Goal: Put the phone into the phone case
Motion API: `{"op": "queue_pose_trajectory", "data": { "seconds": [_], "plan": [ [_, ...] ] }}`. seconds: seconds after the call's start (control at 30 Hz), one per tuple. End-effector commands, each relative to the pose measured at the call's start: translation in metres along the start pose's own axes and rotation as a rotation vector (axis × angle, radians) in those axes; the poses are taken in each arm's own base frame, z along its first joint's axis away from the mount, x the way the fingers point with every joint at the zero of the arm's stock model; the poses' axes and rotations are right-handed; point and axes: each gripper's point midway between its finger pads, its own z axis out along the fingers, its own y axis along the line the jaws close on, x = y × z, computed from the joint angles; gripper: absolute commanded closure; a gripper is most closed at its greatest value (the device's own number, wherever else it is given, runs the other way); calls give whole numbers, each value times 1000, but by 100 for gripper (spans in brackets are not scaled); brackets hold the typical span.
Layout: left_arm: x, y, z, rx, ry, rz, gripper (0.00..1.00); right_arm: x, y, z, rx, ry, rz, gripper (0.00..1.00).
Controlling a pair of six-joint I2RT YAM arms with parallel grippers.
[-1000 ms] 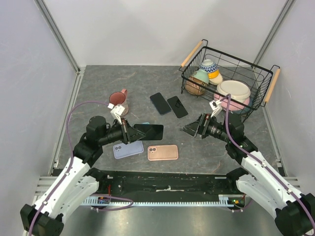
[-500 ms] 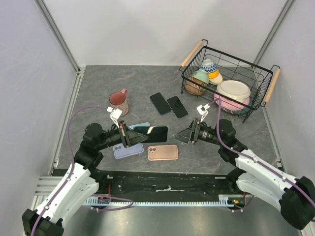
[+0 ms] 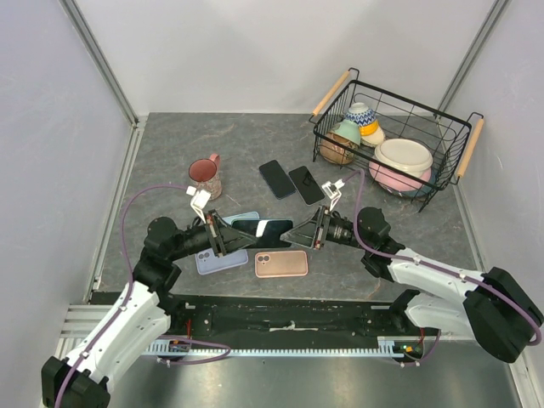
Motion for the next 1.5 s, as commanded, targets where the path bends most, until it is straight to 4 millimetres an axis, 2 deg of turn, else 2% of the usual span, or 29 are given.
{"op": "queue_pose_trajectory", "data": {
  "seconds": [0.0,0.17,0.23,0.4,0.53,0.57,0.6,0.67,0.73,0.77,0.87,1.0,1.03,1.07,1.1,1.13,1.17,1.27,1.37,1.4,1.47],
  "plan": [
    [-9,-18,1,84,-29,36,98,-19,34,4,-139,-63,-65,65],
    [-5,-11,5,88,-6,19,98,-18,37,5,-157,-55,-86,83],
    [-3,-10,6,89,1,17,98,-17,37,5,-166,-53,-87,100],
    [-1,-1,8,69,3,19,98,-15,47,7,-227,-32,-108,100],
    [-1,5,10,48,-1,15,81,-16,53,7,-255,-31,-115,100],
    [-2,5,10,46,-4,17,70,-15,50,8,-241,-28,-108,100],
    [-2,7,10,36,-1,14,64,-16,48,8,-231,-29,-120,100],
    [-4,6,10,32,-3,23,49,-13,39,9,-184,-18,-111,100],
    [-3,11,9,-4,3,26,41,-12,26,11,-112,-7,-120,100],
    [-6,10,9,-16,0,35,32,-13,22,11,-88,-5,-128,100],
    [-11,16,5,-93,-3,68,20,-13,9,11,-7,11,-151,100],
    [-23,46,-10,-333,-30,131,15,-18,-8,11,112,22,-183,100],
    [-31,48,-15,-381,-50,144,14,-13,-19,8,167,49,-184,100],
    [-30,66,-25,-501,-52,136,14,-16,-25,8,202,36,-191,100],
    [-33,72,-31,-555,-63,134,13,-20,-27,7,225,30,-196,100],
    [-38,76,-37,-605,-79,135,13,-17,-37,3,273,46,-183,100],
    [-38,90,-49,-708,-93,121,12,-18,-42,1,294,45,-191,100],
    [-41,105,-69,-850,-134,98,12,-25,-56,-10,359,24,-172,100],
    [-44,108,-79,-903,-168,89,11,-33,-70,-26,403,10,-154,100],
    [-44,106,-81,-900,-172,91,11,-31,-73,-31,410,21,-142,100],
    [-42,106,-80,-891,-171,91,11,-41,-78,-41,429,4,-143,100]
  ]
}}
